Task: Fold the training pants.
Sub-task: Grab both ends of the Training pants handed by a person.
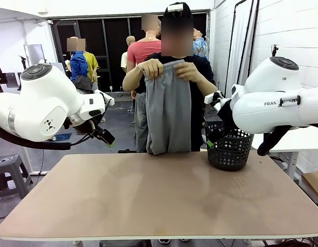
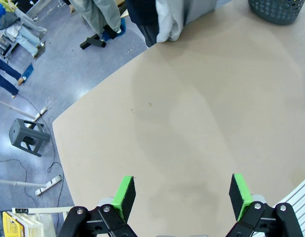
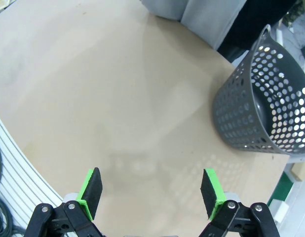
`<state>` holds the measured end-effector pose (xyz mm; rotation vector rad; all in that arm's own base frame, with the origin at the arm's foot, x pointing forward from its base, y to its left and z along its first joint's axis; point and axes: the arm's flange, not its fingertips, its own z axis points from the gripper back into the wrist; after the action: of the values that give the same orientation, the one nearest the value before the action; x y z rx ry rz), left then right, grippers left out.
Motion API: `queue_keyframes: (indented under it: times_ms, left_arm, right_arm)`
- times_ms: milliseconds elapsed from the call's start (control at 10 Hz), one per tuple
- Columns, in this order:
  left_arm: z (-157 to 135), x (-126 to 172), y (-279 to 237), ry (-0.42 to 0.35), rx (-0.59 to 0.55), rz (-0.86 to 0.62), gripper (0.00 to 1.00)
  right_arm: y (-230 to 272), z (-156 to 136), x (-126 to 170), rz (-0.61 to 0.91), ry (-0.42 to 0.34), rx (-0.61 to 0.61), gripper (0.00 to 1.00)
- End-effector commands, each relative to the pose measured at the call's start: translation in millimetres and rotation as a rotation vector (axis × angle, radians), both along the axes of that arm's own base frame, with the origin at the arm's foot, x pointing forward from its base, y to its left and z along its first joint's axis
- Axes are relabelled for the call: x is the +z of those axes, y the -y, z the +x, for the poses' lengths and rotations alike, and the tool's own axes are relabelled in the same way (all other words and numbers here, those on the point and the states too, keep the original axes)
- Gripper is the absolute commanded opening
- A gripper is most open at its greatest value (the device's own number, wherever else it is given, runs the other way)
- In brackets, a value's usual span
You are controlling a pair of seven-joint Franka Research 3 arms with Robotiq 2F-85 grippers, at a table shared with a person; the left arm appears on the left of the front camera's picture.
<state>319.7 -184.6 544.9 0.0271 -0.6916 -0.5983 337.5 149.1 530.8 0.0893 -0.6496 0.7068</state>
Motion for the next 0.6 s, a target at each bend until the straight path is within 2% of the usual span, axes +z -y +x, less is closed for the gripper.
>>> queue_keyframes:
  times_ms: [0,500]
  left_arm:
    - [1.6,0.2,-0.9,0.0,-0.014,0.007,1.0]
    - [1.6,0.2,-0.9,0.0,-0.014,0.007,1.0]
  right_arm:
    - [0.4,0.5,-0.6,0.001,-0.002,-0.001,1.0]
    - [0.4,0.5,-0.6,0.001,-0.002,-0.001,1.0]
